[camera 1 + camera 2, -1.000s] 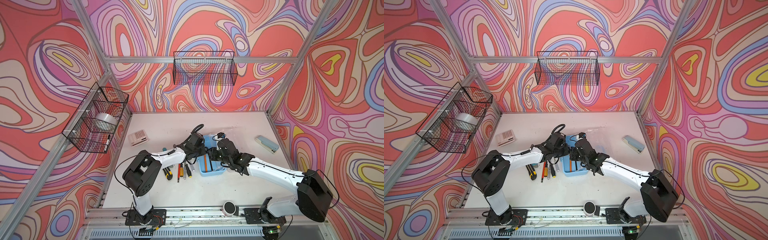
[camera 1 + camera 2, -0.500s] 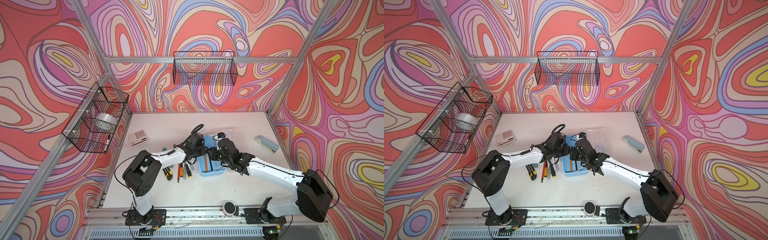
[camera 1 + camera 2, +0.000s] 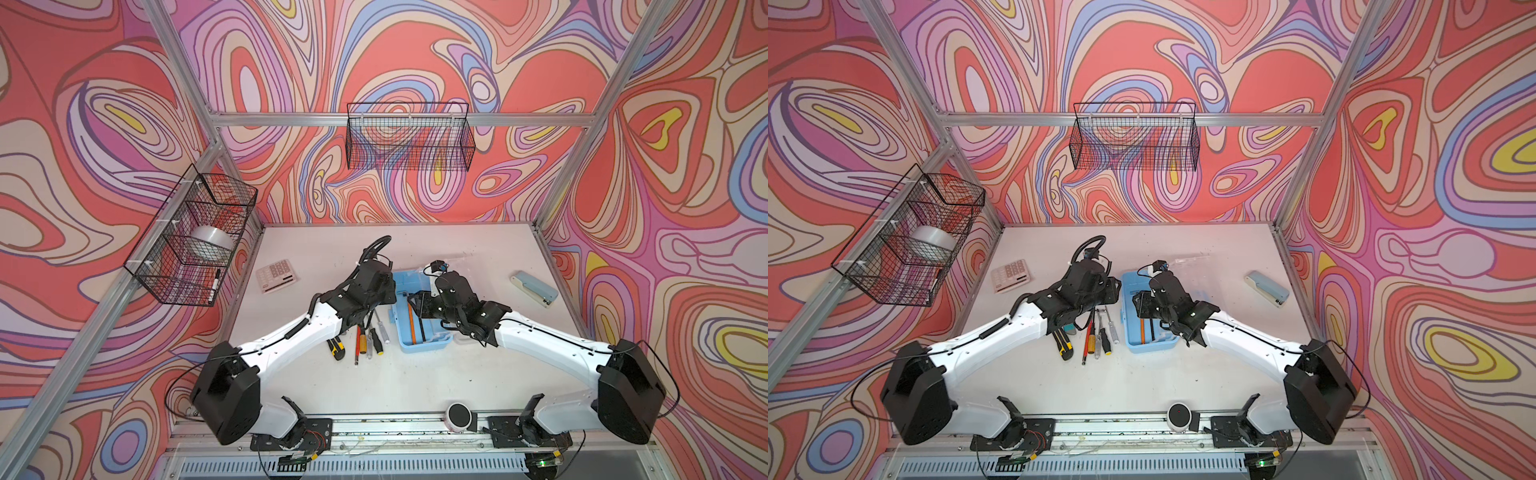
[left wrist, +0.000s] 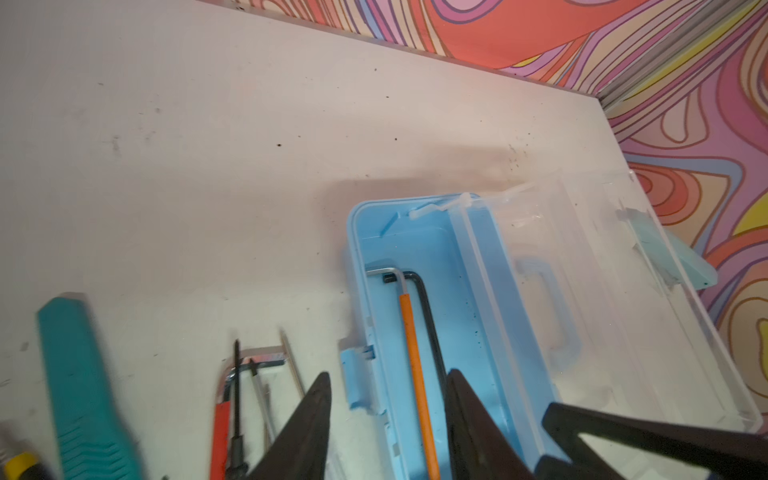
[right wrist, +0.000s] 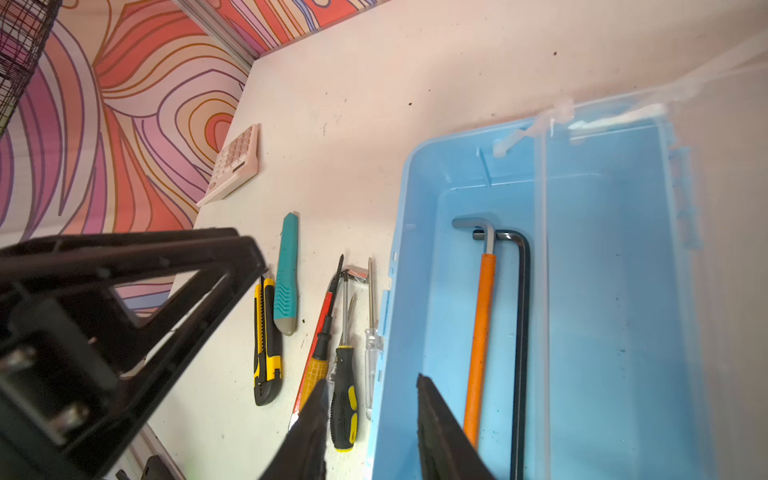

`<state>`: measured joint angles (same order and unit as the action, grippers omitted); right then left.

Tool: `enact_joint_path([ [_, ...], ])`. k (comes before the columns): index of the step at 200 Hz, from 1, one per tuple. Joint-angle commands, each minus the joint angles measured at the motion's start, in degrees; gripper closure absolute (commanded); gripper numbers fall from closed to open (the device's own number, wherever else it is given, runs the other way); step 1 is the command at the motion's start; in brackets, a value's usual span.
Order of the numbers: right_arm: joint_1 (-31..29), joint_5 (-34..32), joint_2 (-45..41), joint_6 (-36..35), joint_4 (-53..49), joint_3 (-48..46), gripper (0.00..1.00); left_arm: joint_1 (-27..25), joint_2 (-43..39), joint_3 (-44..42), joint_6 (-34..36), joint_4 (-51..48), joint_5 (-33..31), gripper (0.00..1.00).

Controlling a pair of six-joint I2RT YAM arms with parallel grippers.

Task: Pack the tool kit
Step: 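Return the left gripper to the tools and lower onto the red hex key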

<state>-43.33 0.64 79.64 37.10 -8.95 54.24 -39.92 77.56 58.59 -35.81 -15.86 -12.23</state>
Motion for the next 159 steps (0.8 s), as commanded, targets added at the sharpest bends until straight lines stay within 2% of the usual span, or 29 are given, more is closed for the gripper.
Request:
enact_joint_path([
  [1, -2.3, -0.1, -0.4, -1.9, -3.3, 3.1, 0.64, 1.3, -3.5, -3.3, 3.2, -10.2, -4.9, 0.54],
  [31, -5.0, -2.3, 1.2, -2.7, -6.5, 5.3, 0.66, 3.1, -7.5, -7.0, 2.6, -13.9, -3.0, 0.54],
  [54, -5.7, -1.8, 2.3, -2.0, -6.1, 5.1, 0.69, 3.8, -8.1, -10.8, 2.2, -13.6, -2.1, 0.58],
  [97, -5.7, -1.2, 5.0, -1.1, -5.0, 5.4, 0.69, 6.1, -4.5, -15.9, 1.2, -7.8, 2.3, 0.7],
  [159, -5.6, -1.2, 6.5, -0.7, -4.6, 5.5, 0.69, 7.9, 1.4, -17.7, 1.5, -2.2, 5.8, 0.74],
])
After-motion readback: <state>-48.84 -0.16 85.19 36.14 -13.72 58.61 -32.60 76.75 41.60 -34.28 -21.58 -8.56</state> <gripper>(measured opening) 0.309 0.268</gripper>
